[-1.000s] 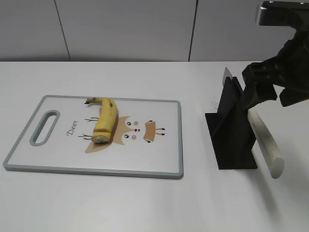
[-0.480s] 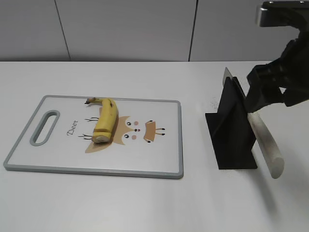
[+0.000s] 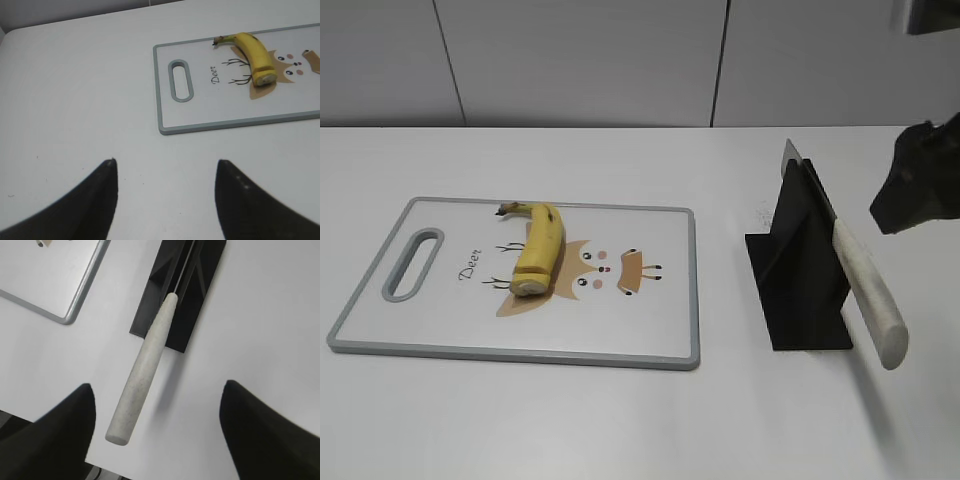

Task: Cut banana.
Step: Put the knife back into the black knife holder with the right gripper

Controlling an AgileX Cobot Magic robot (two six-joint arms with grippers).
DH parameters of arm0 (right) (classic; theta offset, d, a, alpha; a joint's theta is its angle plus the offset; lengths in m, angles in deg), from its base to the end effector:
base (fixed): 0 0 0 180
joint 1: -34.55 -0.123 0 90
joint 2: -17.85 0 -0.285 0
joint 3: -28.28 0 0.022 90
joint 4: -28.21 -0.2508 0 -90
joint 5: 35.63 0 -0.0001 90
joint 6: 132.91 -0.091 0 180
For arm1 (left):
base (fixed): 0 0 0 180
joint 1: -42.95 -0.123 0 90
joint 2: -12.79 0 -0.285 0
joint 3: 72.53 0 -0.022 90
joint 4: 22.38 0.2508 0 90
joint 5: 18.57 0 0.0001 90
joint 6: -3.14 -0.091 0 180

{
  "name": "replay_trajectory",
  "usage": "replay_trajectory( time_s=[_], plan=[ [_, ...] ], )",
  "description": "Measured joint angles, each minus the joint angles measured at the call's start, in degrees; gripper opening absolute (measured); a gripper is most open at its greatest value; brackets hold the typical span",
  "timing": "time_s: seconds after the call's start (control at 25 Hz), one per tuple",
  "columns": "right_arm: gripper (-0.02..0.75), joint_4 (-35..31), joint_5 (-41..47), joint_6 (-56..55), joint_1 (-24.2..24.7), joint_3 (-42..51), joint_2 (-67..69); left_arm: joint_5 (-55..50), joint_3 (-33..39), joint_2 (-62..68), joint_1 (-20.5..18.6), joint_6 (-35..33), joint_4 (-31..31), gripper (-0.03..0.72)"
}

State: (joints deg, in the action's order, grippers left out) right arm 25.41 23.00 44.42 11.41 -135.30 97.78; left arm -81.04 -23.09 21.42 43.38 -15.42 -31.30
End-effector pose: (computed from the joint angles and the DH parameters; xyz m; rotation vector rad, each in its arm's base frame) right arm 0.2194 0.0979 0.3153 -0.4616 2.6802 0.1976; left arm -0.0028 -0.0125 0.2716 0.3524 2.0634 0.0028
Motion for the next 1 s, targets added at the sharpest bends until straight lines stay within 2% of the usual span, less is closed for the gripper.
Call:
replay_trajectory(
  time_s=[0.4, 1.0],
  plan=[
    [0.594, -1.02, 4.33, 2.67, 0.0, 3.11, -13.77, 0.0, 0.0, 0.0, 0.0, 0.0, 0.0, 0.589],
    [0.594, -0.52, 3.98, 4.6, 0.0, 26.79, -54.17, 0.0, 0.0, 0.0, 0.0, 0.0, 0.0, 0.589]
  ],
)
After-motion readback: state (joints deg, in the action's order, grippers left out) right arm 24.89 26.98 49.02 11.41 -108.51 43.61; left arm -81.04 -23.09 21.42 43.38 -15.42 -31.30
